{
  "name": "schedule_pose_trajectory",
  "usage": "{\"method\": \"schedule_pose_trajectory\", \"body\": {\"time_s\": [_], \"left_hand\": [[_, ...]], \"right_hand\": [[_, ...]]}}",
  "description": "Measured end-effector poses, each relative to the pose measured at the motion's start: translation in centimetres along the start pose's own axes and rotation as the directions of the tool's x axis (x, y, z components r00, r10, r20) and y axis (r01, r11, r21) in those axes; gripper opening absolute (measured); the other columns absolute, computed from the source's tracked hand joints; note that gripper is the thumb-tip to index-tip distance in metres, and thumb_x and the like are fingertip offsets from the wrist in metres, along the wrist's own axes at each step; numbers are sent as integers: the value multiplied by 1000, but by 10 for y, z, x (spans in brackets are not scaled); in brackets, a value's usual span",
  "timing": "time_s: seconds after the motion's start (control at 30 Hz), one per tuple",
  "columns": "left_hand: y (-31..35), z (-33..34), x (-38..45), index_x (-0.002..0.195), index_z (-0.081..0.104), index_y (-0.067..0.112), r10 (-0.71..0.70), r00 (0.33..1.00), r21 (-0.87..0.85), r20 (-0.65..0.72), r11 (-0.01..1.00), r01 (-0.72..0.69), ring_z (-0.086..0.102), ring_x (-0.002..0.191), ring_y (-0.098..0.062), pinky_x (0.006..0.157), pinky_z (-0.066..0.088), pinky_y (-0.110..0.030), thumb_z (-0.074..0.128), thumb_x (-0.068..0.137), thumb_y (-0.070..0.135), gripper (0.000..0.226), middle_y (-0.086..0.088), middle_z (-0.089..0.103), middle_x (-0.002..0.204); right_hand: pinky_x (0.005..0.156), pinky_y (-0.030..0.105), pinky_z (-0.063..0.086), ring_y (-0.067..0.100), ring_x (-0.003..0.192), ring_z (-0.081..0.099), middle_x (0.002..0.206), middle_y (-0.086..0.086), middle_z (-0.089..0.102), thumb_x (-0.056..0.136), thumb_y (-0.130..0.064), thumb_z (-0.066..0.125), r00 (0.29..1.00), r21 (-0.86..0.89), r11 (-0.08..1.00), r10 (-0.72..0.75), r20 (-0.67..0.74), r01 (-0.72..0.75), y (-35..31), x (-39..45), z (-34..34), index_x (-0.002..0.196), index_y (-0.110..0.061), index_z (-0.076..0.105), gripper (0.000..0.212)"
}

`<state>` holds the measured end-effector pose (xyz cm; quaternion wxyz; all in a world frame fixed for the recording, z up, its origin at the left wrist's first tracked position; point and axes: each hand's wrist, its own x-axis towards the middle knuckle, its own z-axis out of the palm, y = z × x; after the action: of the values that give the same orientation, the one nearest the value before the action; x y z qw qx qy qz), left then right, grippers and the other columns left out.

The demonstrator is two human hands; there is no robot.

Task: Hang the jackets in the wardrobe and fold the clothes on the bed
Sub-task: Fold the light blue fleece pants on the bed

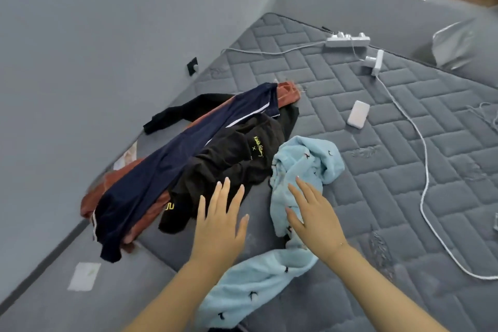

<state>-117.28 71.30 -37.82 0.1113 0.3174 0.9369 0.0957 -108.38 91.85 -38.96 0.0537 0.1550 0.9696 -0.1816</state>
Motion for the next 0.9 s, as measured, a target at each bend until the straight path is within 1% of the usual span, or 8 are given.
{"method": "schedule_pose_trajectory", "body": {"time_s": [0.13, 0.33, 0.43, 0.5, 0.57, 0.67, 0.77, 0.9], "left_hand": [[-20, 65, 76, 156, -1, 30, 59, 989, 4, 138, 998, -60, -15, 150, -15, 122, -2, -42, 24, 103, 45, 60, 1, -10, 164], [-34, 154, 140, 156, 12, 27, 47, 968, -163, 248, 987, -7, -4, 151, -12, 121, 3, -39, 33, 104, 39, 57, 3, 2, 164], [-42, 183, 145, 153, 24, 25, 25, 966, -326, 257, 943, 62, 10, 149, -12, 122, 13, -38, 39, 103, 34, 53, 5, 15, 162], [-46, 194, 146, 149, 34, 24, -7, 969, -465, 248, 876, 125, 24, 143, -9, 118, 22, -35, 44, 103, 30, 48, 5, 28, 157], [-46, 199, 144, 143, 43, 24, -59, 959, -599, 276, 770, 220, 39, 129, -2, 107, 34, -24, 47, 102, 27, 42, 7, 40, 149], [-35, 197, 145, 137, 48, 28, -139, 919, -743, 370, 550, 382, 49, 112, 7, 89, 40, -14, 53, 100, 29, 38, 10, 49, 140], [-12, 191, 155, 144, 39, 33, -132, 854, -786, 504, 341, 516, 48, 125, -6, 106, 41, -35, 63, 91, 44, 59, 9, 46, 142], [37, 197, 172, 151, 21, 39, -13, 757, -754, 653, 76, 652, 39, 139, -20, 111, 35, -46, 69, 78, 56, 90, 6, 49, 145]], "right_hand": [[108, 34, 38, 23, 144, 24, 163, 0, 10, 99, -41, 47, 980, 47, 980, 193, 51, -196, 43, 62, 60, 151, -22, 27, 59], [97, 45, 45, 36, 134, 28, 161, 4, -19, 80, -57, 67, 918, 95, 913, 394, 48, -397, 88, 149, 151, 153, -39, 3, 99], [86, 40, 46, 37, 122, 41, 161, 10, 4, 86, -37, 67, 900, 47, 899, 435, 10, -435, 94, 164, 190, 152, -35, 13, 86], [82, 35, 44, 31, 111, 50, 147, 10, 36, 89, -16, 60, 891, 217, 884, 442, -103, -413, 98, 158, 197, 148, -26, 33, 65], [80, 28, 45, 20, 98, 59, 128, 1, 57, 87, -3, 53, 843, 569, 739, 519, -142, -360, 103, 139, 187, 134, -21, 54, 50], [77, 23, 52, 11, 92, 64, 112, -6, 68, 84, 5, 51, 772, 916, 314, 636, -7, -250, 111, 90, 161, 116, -23, 68, 45], [81, 28, 57, 15, 102, 67, 113, 0, 71, 87, 1, 55, 758, 985, -34, 634, 151, -168, 115, 34, 143, 114, -26, 70, 40], [75, 27, 57, 16, 99, 68, 113, 3, 72, 89, 1, 53, 712, 971, -231, 672, 203, -58, 124, -26, 139, 114, -25, 70, 40]]}}
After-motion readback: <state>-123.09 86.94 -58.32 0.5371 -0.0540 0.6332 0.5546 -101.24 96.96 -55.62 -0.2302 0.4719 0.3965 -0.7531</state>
